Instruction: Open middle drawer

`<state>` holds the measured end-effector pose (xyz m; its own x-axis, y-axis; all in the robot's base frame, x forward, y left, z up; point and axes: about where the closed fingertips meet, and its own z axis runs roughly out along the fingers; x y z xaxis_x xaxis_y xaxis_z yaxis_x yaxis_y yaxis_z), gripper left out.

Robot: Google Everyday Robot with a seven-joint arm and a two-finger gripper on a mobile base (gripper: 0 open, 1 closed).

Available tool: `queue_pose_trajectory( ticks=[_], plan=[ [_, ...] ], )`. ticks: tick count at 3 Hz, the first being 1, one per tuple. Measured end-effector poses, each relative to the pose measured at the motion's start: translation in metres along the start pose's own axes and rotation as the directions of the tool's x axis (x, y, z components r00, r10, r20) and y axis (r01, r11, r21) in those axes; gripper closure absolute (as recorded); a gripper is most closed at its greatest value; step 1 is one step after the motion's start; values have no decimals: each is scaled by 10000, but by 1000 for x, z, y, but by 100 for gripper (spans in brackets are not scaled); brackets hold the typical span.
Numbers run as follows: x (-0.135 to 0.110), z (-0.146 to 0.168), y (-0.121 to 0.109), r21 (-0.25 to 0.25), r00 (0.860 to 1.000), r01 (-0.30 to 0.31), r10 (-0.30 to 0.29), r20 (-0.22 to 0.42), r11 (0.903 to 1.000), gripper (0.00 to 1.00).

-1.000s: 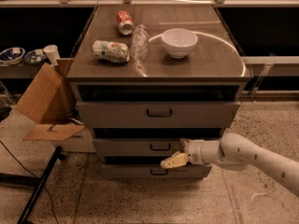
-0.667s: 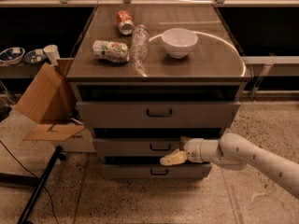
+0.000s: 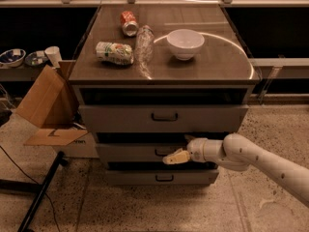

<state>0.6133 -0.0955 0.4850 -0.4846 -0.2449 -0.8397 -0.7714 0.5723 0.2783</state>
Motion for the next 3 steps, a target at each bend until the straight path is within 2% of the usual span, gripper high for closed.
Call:
queue_pose_trajectory(
  ticks=[1, 3],
  plan=[
    [-8, 2, -2, 102, 9999, 152, -152, -15, 9998, 0],
    [-1, 32, -7, -464, 9960, -190, 148, -885, 9987, 0]
  ],
)
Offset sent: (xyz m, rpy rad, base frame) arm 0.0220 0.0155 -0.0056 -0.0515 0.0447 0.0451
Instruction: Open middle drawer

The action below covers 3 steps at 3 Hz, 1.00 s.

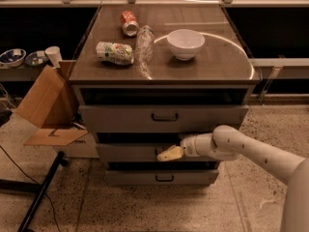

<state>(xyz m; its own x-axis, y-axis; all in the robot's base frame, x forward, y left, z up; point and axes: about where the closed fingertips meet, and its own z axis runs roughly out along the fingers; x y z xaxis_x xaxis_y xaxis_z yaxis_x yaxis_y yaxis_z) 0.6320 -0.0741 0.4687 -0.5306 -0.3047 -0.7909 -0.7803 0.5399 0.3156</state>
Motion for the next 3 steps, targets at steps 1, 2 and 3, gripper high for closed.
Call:
queue_pose_trajectory(
  ticks=[1, 2, 3],
  plan=[
    [11, 9, 1, -210, 9990, -330, 323, -324, 9992, 0],
    [19, 2, 5, -157, 9960, -630, 618, -643, 9979, 0],
    [23, -6, 11, -95, 9927, -812, 800, -900, 9966, 0]
  ],
)
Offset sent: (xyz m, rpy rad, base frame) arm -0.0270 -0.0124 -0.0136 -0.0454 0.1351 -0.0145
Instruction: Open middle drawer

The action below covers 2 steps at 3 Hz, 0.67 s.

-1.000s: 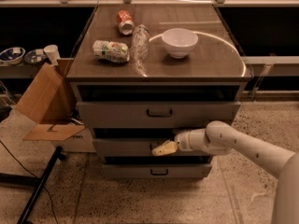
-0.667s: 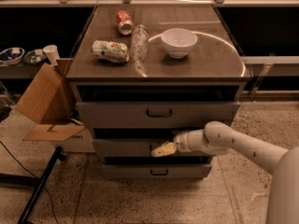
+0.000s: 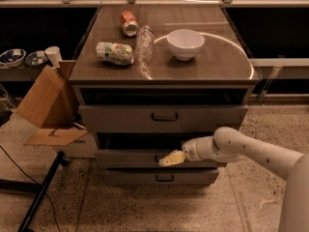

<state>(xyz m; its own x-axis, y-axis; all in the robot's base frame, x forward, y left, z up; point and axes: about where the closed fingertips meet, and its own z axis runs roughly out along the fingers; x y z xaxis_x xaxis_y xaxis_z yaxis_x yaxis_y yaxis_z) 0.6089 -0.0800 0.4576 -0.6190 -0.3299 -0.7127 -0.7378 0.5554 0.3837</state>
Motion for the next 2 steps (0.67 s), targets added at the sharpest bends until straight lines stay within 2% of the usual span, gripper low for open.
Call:
queue_pose_trajectory(
  ticks=[2],
  plan=[
    [11, -19, 30, -493, 9902, -481, 411, -1338, 9976, 0]
  ],
)
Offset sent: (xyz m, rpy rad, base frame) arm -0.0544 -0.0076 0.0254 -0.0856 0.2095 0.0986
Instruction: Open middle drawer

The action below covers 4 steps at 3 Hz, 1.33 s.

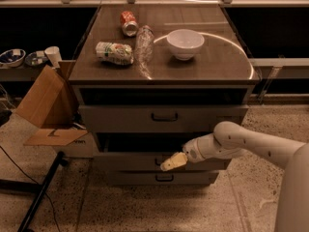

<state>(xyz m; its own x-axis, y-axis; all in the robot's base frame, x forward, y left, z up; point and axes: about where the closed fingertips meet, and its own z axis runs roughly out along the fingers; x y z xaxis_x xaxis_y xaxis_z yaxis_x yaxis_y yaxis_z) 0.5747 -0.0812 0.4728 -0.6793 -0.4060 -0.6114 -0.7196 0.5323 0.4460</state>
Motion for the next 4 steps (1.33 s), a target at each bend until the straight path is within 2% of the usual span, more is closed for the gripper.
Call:
queue_pose_trajectory(
  ticks=[2, 3, 4],
  plan=[
    [24, -2, 14, -590, 9910, -748, 676, -1157, 9955, 0],
    [23, -3, 14, -590, 9910, -749, 677, -1158, 9954, 0],
    [37, -1, 23, -880, 9745, -1275, 1082, -1965, 9879, 0]
  ],
)
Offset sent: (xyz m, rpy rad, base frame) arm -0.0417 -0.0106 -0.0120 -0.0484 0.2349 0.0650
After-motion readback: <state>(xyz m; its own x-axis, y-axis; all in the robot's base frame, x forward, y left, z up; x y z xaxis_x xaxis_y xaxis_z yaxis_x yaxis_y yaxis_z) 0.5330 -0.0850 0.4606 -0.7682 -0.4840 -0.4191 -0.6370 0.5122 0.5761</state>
